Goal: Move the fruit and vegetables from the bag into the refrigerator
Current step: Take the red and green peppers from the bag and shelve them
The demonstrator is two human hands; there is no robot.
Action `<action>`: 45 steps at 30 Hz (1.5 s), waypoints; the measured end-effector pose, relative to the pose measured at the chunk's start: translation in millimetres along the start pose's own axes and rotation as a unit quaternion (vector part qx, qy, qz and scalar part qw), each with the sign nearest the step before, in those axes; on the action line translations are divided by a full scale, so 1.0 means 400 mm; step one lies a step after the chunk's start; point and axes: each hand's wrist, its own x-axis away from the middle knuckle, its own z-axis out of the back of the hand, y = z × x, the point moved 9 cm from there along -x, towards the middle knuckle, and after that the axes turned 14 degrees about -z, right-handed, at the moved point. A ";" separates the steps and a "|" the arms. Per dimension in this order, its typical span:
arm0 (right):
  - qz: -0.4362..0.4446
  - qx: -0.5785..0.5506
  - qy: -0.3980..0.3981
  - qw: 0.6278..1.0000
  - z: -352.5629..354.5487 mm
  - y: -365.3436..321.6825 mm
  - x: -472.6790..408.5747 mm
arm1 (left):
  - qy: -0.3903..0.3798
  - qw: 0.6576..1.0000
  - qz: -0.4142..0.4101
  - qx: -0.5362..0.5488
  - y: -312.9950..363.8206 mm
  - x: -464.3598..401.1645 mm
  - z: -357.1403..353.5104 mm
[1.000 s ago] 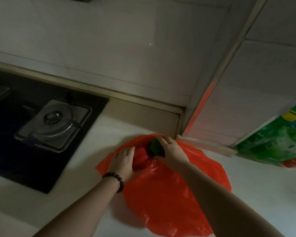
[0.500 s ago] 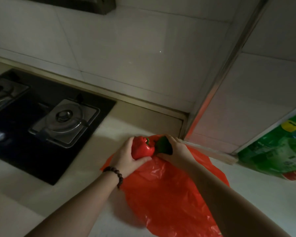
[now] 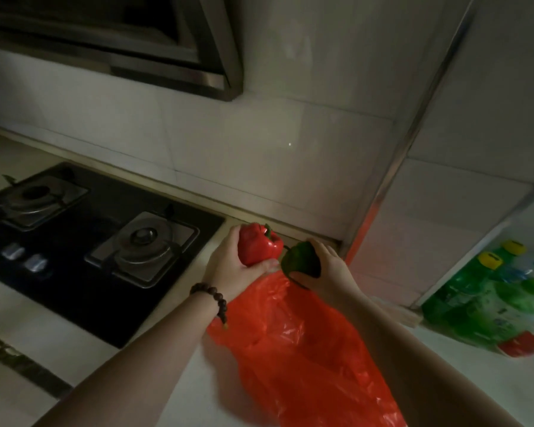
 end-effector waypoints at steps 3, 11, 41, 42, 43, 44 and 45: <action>0.028 -0.014 0.012 0.999 0.000 -0.095 0.029 | 0.042 0.999 0.007 0.010 -0.005 0.025 0.100; 0.115 -0.033 -0.027 0.993 -0.165 -0.440 0.160 | 0.148 0.987 0.058 -0.008 -0.080 0.212 0.486; 0.443 -0.113 -0.248 0.854 -1.049 -1.761 0.891 | 0.508 0.803 0.220 -0.219 -0.326 1.124 1.860; 0.447 -0.117 -0.249 0.851 -1.072 -1.802 0.884 | 0.510 0.801 0.221 -0.223 -0.346 1.118 1.896; 0.451 -0.121 -0.251 0.848 -1.094 -1.845 0.874 | 0.513 0.798 0.222 -0.227 -0.367 1.111 1.933; 0.454 -0.125 -0.256 0.844 -1.119 -1.889 0.861 | 0.516 0.795 0.222 -0.229 -0.389 1.101 1.972; 0.457 -0.129 -0.260 0.840 -1.143 -1.934 0.847 | 0.519 0.791 0.223 -0.233 -0.410 1.090 2.011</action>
